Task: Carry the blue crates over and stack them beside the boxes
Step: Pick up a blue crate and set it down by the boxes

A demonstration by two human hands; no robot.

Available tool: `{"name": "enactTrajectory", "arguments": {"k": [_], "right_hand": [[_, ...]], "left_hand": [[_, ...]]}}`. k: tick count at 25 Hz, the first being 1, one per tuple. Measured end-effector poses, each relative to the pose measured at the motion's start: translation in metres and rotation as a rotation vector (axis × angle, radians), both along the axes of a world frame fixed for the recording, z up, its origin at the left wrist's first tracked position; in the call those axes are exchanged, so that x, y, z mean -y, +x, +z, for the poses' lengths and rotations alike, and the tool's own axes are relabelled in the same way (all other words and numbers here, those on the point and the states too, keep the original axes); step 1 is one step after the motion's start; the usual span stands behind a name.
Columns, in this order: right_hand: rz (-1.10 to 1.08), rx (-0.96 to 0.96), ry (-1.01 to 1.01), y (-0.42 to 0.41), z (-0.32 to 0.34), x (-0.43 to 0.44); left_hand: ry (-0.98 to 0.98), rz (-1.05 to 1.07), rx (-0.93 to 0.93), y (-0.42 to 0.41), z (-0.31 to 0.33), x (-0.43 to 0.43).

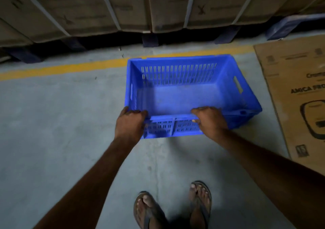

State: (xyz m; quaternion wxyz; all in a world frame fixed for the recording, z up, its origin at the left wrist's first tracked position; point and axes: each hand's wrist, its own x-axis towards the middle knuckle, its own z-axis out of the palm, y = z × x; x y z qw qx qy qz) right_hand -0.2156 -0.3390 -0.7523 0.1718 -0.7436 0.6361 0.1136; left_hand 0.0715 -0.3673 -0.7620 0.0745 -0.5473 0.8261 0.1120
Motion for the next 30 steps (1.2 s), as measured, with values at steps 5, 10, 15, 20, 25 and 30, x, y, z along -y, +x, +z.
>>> {"name": "enactTrajectory", "arguments": {"k": [5, 10, 15, 20, 25, 30], "right_hand": [[0.024, -0.068, 0.118, -0.002, -0.093, -0.013], [0.03, -0.127, 0.087, -0.006, -0.106, -0.007], [-0.054, -0.144, 0.137, -0.022, -0.097, 0.031], [-0.116, -0.095, 0.123, -0.035, -0.1, 0.054], [-0.135, -0.091, 0.055, -0.028, -0.106, 0.047], [-0.126, -0.086, 0.054, -0.03, -0.108, 0.044]], "left_hand": [[-0.091, -0.1, 0.019, 0.029, -0.117, -0.025], [-0.199, -0.177, 0.082, 0.033, -0.129, -0.021], [-0.192, -0.187, 0.084, 0.007, -0.122, 0.007], [-0.164, -0.189, 0.054, -0.005, -0.127, 0.027], [-0.164, -0.227, 0.061, 0.003, -0.126, 0.045], [-0.142, -0.204, 0.081, 0.0, -0.124, 0.047]]}}
